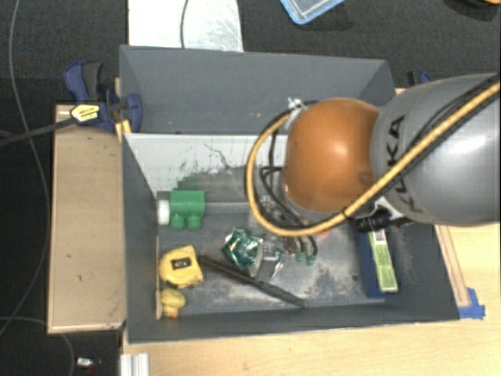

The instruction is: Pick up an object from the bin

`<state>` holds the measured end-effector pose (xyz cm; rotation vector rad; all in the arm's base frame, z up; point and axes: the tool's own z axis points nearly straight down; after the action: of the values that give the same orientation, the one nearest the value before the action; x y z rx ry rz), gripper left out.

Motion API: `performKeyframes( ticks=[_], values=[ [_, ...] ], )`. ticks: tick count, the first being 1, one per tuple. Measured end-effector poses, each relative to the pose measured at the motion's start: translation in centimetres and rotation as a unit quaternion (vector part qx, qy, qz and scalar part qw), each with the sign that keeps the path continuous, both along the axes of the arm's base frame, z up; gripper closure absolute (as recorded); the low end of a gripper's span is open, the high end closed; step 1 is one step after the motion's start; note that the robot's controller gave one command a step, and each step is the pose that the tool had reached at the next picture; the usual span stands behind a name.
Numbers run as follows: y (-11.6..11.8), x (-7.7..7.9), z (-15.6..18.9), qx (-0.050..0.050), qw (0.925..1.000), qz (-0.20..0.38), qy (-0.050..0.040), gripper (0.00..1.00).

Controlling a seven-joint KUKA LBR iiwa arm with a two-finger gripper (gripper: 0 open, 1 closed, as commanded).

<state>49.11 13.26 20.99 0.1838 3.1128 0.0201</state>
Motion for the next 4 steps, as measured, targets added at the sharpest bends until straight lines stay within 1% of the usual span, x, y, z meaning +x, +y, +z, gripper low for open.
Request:
performKeyframes(
  ticks=[1, 2, 3, 4],
  values=[
    [-1.3, -0.3, -7.1, 0.001, 0.9999, -0.015, -0.0014, 0.0],
    [-3.2, -0.4, -11.8, 0.002, 0.9982, -0.059, -0.0009, 0.0],
    [-4.7, 7.0, -13.9, 0.001, 1.0, 0.002, -0.0028, 1.0],
    [-4.7, 7.0, -13.9, 0.001, 1.0, 0.001, -0.0028, 1.0]
  ],
)
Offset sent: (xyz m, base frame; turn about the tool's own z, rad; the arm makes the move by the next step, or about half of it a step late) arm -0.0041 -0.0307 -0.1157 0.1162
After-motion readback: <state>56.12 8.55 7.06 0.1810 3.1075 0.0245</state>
